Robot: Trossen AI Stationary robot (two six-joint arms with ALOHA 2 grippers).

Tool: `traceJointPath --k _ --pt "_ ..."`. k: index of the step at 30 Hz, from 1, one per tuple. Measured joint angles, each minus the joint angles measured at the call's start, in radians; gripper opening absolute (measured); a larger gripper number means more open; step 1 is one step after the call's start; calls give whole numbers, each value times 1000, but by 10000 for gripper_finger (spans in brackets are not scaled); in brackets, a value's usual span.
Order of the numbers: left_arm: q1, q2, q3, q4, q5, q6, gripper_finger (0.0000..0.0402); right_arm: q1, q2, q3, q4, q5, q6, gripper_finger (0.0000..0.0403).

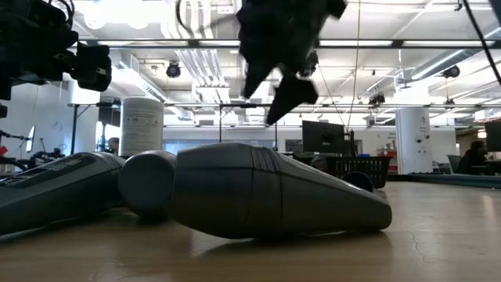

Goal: Pick & Place Travel size toiletries
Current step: Put the right deodorant into the middle left bin

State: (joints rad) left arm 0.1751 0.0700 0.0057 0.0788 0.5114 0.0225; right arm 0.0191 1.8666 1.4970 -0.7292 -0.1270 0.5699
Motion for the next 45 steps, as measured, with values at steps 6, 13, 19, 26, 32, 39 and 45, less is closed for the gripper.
traceJointPath --k 6,13,19,26,32,39,45 --pt "0 0 0 -1 0 0 213 101 -15 -9 -55 -4 -63 341" --pt "0 0 0 -1 0 0 213 206 -16 -1 -51 -30 -100 319" --pt "0 0 0 -2 0 0 213 340 -4 -8 -41 136 -289 308" --pt "0 0 0 -2 0 0 213 358 -8 16 -43 181 -328 291" --pt "0 0 0 -2 0 0 213 354 -14 16 -60 179 -364 275" --pt "0 0 0 -3 0 0 213 323 -69 16 -75 179 -592 256" --pt "0 0 0 -3 0 0 213 305 -91 16 -77 193 -622 239"
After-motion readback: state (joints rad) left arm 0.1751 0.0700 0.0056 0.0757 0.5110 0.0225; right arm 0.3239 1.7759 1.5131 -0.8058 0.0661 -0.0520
